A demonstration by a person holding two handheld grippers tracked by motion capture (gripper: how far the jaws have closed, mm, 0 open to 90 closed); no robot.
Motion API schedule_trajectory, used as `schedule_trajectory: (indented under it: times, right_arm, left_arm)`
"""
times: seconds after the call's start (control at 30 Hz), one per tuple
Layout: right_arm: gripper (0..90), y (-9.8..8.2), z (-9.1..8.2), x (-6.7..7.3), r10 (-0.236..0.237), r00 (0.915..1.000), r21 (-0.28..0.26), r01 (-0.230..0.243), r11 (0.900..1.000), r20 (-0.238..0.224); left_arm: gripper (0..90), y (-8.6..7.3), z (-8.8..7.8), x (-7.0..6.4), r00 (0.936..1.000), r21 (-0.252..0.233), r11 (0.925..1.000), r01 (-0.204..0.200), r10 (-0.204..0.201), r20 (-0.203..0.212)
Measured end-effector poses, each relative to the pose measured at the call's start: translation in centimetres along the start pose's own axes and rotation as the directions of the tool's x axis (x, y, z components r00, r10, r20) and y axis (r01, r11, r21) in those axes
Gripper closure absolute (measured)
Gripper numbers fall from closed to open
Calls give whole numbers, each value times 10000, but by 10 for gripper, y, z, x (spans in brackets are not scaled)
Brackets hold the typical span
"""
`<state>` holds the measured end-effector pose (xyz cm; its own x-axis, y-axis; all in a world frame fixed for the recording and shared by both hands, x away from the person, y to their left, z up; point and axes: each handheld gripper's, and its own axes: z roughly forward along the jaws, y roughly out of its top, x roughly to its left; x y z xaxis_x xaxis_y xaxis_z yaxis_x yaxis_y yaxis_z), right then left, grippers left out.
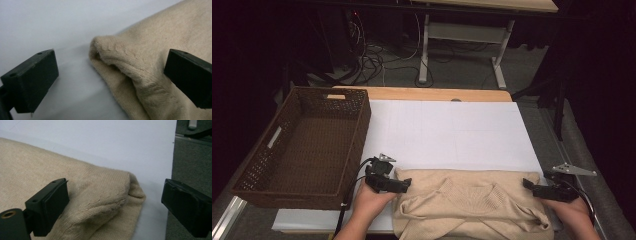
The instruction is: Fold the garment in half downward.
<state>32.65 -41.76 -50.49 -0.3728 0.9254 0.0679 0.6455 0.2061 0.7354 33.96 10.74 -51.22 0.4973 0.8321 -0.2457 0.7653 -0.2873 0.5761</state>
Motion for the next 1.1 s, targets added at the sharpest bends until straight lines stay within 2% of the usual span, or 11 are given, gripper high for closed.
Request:
schedule_trajectory:
  times: [0.07,0.1,0.17,0.27,0.4,0.47,0.57,0.63,0.73,0.87,1.1]
  right_arm:
    - [100,-1,2,-1,27,10000,157,-25,9999,-96]
    - [108,-2,4,-2,-20,9999,192,23,9998,-152]
    - [183,-3,3,-1,-89,9996,154,93,9998,-263]
    - [281,-2,4,2,-337,9989,190,344,9992,-338]
    - [465,-2,3,5,-319,9978,132,327,9994,-578]
    - [565,-4,2,7,-328,9965,81,335,9994,-772]
    - [675,-5,1,8,-258,9936,18,262,9997,-1102]
    - [704,-6,1,9,-231,9930,-7,232,9997,-1162]
    - [723,-5,-1,12,-422,9939,-114,413,9991,-1016]
    - [725,-2,-3,15,-607,9957,-348,584,9977,-694]
    - [723,11,-8,15,-928,9939,-833,877,9927,-595]
  left_arm:
    - [42,-2,0,-5,9997,-80,10000,29,-30,-223]
    - [67,-3,0,-8,9996,-107,9999,-124,121,-261]
    - [167,-4,1,-13,9984,-130,9987,-501,497,-287]
    - [268,-5,1,-16,9978,-201,9978,-636,631,-225]
    - [434,-7,0,-16,9961,-333,9957,-867,872,135]
    - [535,-7,-1,-15,9938,-371,9945,-982,999,479]
    - [629,-11,0,-13,9906,-625,9934,-964,1019,915]
    - [679,-12,-1,-12,9873,-752,9908,-1121,1196,1042]
    - [719,-11,-3,-13,9890,-933,9874,-1282,1342,619]
    - [735,-5,-5,-11,9893,-1236,9835,-1323,1388,454]
    - [747,14,-16,-9,9825,-1479,9719,-1831,1863,83]
